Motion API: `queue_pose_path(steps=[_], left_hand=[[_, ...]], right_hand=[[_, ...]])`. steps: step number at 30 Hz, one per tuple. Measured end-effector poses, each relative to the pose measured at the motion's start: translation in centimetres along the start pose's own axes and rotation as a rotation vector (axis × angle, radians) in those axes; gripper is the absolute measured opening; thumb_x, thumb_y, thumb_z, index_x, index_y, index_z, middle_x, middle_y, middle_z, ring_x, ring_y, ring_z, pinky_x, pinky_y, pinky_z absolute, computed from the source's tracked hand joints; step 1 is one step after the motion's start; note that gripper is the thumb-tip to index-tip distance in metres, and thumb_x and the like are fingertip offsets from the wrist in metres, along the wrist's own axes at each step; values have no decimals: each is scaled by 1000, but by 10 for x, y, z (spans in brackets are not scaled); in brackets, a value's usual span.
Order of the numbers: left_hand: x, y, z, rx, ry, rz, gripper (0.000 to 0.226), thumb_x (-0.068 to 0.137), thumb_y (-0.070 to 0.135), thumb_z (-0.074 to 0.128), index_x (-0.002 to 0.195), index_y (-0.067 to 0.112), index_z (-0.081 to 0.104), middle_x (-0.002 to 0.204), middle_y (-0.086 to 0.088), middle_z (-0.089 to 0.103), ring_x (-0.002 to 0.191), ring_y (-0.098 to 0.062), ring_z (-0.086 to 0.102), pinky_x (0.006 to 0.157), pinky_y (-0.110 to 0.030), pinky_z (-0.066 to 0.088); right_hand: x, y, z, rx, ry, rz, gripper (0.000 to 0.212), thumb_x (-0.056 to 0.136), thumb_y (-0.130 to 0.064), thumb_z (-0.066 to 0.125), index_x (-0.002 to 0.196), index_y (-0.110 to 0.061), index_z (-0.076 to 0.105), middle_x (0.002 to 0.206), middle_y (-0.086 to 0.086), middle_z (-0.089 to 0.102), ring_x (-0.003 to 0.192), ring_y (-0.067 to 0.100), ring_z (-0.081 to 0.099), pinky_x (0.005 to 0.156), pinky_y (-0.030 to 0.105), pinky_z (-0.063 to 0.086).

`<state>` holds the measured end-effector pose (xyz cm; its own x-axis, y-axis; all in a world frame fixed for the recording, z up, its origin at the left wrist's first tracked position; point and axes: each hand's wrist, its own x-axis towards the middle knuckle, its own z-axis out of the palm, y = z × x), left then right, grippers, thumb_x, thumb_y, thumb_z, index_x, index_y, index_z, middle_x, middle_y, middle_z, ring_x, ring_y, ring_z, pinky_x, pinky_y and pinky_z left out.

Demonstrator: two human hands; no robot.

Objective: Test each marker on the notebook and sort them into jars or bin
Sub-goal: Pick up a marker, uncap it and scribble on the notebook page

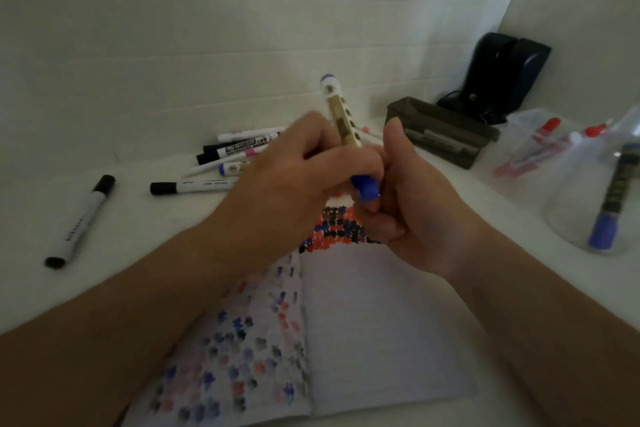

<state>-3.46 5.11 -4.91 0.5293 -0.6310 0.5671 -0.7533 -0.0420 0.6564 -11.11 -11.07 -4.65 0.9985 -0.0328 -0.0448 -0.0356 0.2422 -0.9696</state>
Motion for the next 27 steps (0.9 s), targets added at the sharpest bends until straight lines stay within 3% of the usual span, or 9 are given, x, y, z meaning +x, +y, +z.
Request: queue_pose_path(steps=[3,5,7,11,15,19,23,25,27], left_hand=[[-11,-1,4,205,-223,180,16,99,20,57,112,25,63,111,5,64,99,-10,63,83,-26,52],[-14,-8,-1,180,-256,126,27,91,5,59,109,25,59,113,5,59,104,-17,59,85,-37,51],[-15,-13,-3,93,-241,-3,17,90,18,60,103,26,53,104,9,61,96,-19,62,77,-43,53],[-15,-11,2,217,-217,-44,32,94,62,47,111,35,43,98,19,63,82,-5,63,67,-28,53],[-14,-12,5,266,-251,-58,27,99,47,41,118,27,42,88,4,67,74,-11,63,65,-41,53],[-14,-8,7,237,-272,-15,14,105,42,43,118,37,42,75,7,64,64,-11,60,54,-26,45],[-13,-9,3,185,-270,-52,19,104,40,49,124,38,48,71,22,62,60,-6,59,54,-14,37],[-13,-9,-1,171,-284,-53,24,101,48,50,123,40,44,74,21,64,62,-5,60,56,-14,41],[-12,-9,-7,162,-314,-162,38,91,66,47,120,44,35,87,9,69,71,-10,65,62,-29,55]], right_hand=[[-2,1,-2,112,3,-98,34,93,-46,59,106,-16,66,62,5,40,42,10,29,36,18,24],[-4,2,-6,72,40,-174,6,98,-22,63,97,-17,61,60,4,41,41,11,29,36,18,25],[-6,4,-9,-27,60,-201,9,99,-9,63,96,-14,56,62,7,46,44,14,33,37,20,28],[-6,12,-3,-148,90,-163,21,99,-29,67,86,-16,56,75,13,58,53,14,49,42,22,37],[0,18,4,-220,223,-209,24,100,-23,64,78,-21,55,71,12,56,51,14,48,44,25,36],[-1,14,8,-159,220,-203,13,99,-10,57,92,-21,56,64,5,58,45,14,49,40,22,35],[1,18,2,-160,153,-203,12,90,-21,60,101,-24,57,67,6,57,50,16,51,44,25,38],[0,15,1,-210,130,-209,15,88,-21,59,103,-25,58,68,6,60,52,17,52,44,25,40],[-3,7,-4,-152,90,-199,12,92,-14,55,101,-22,60,66,3,63,51,15,53,43,21,40]])
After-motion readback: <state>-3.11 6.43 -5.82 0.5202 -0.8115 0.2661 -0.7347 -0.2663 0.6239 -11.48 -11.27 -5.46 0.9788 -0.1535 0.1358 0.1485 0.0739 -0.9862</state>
